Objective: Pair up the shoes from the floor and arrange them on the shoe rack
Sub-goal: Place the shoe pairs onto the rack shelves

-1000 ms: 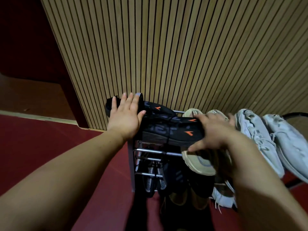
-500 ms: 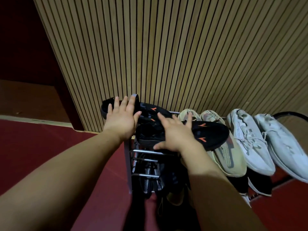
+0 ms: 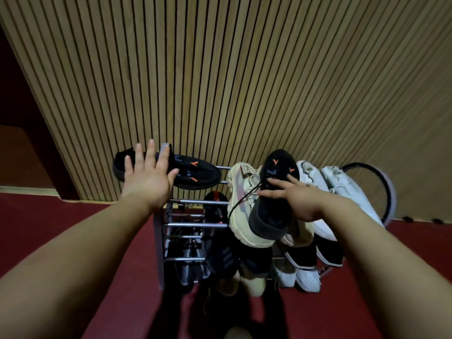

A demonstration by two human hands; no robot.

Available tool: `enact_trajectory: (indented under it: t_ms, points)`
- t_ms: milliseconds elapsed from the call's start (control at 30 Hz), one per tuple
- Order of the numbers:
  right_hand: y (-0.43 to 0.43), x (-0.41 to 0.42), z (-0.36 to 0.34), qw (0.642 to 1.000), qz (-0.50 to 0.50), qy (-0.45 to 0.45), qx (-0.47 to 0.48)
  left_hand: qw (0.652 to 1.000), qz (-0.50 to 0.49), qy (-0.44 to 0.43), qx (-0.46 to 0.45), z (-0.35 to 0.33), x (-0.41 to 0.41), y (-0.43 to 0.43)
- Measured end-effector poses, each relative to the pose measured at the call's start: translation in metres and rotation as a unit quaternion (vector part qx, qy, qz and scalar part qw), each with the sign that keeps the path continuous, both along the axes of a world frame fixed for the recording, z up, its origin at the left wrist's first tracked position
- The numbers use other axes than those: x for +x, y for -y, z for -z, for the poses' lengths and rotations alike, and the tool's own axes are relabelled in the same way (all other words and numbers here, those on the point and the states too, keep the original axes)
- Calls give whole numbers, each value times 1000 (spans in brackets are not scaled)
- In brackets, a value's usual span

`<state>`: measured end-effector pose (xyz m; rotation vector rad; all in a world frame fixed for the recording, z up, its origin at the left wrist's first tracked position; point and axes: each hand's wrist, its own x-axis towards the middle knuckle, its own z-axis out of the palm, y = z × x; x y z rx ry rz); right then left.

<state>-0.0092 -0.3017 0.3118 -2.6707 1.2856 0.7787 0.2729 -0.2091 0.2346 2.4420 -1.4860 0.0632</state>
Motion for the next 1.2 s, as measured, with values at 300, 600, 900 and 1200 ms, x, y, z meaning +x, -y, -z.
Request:
enact_trajectory:
  t_ms: [300, 600, 900, 1200]
  points:
    - [-32, 45, 46, 900, 341, 271, 5, 1000, 0, -19, 23, -4, 0, -3]
    - [-30, 2, 46, 933, 233, 241, -133, 999, 11, -42, 11, -4, 1, -2]
    - [-7, 70, 25, 955, 158, 188, -164, 997, 26, -70, 5, -3, 4, -4]
    - [52, 213, 81, 991, 48, 125, -24, 995, 43, -79, 49, -5, 8, 0]
